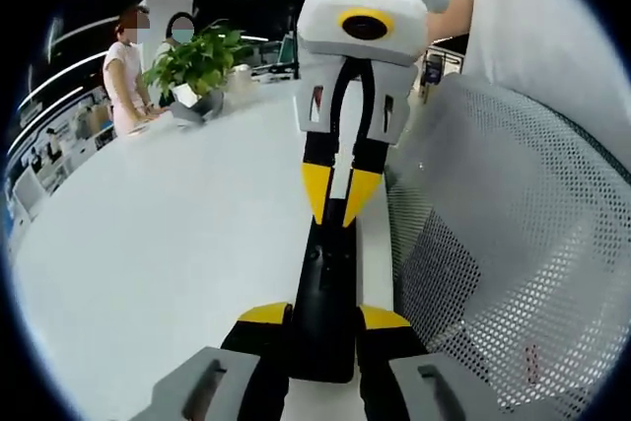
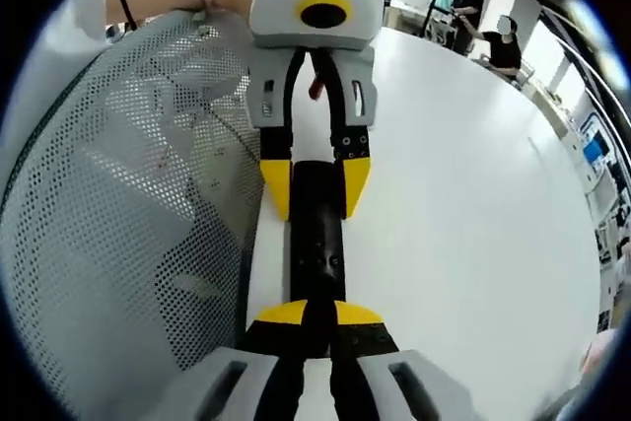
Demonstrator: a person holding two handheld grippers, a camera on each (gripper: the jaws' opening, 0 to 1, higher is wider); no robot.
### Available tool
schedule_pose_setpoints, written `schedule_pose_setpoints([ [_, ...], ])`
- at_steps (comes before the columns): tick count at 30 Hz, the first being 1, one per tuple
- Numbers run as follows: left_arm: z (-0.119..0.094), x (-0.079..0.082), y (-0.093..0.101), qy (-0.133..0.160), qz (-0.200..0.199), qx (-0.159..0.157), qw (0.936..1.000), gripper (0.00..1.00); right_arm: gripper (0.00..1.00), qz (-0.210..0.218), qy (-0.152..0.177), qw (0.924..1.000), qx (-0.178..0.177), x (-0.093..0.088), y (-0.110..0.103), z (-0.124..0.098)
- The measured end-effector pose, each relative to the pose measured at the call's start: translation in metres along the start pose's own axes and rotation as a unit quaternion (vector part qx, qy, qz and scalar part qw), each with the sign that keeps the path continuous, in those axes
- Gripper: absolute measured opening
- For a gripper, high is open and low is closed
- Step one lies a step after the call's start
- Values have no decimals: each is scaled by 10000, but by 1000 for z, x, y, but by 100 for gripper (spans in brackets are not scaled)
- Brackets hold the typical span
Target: Press the specified remote control buttons in sequence, fully releasing each button before pressing the next.
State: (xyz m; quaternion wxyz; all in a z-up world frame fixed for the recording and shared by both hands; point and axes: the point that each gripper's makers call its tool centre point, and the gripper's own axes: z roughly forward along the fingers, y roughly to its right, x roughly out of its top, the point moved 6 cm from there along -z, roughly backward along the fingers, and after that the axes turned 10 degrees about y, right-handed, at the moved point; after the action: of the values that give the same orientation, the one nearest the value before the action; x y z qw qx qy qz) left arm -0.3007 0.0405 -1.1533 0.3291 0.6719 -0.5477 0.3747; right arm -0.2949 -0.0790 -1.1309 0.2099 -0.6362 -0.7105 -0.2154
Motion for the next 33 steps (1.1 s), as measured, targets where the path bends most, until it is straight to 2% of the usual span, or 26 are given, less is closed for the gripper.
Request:
schedule_pose_setpoints([
  [1,0,0,0,1,9,-2,10000,25,5,14,-53,10000,29,0,0,0],
  [2,0,0,0,-1,10,-3,10000,25,5,-155,-170,9997,84,1,0,1],
  [4,0,0,0,-14,27,-10,10000,25,5,-122,-258,9995,92,2,0,2],
  [6,0,0,0,-30,57,-18,10000,25,5,-129,-223,9996,144,1,2,1],
  [7,0,0,0,-30,54,-19,10000,25,5,262,-131,9995,126,0,1,1],
  [9,0,0,0,-34,51,-20,10000,25,5,253,46,9996,117,-2,3,-1],
  [12,0,0,0,-29,55,-8,10000,25,5,507,453,9977,-41,-6,2,-3],
  [14,0,0,0,-26,57,-2,10000,25,5,235,853,9961,-69,-10,0,-4],
  [16,0,0,1,-36,82,12,10000,25,5,-27,1097,9938,-158,-13,-2,-6],
  [17,0,0,1,-47,89,18,9999,25,5,17,1173,9928,-241,-14,-4,-6],
  [20,0,1,1,-55,100,27,9999,25,5,386,1211,9916,-231,-15,-2,-6],
  [25,1,1,0,-45,96,42,9999,25,4,184,1130,9933,-164,-9,0,-3],
  [28,2,1,0,-37,100,39,9999,25,6,257,1145,9931,-73,-5,0,1],
  [33,2,1,0,-30,89,38,9999,25,9,5,929,9956,-102,-3,2,0],
])
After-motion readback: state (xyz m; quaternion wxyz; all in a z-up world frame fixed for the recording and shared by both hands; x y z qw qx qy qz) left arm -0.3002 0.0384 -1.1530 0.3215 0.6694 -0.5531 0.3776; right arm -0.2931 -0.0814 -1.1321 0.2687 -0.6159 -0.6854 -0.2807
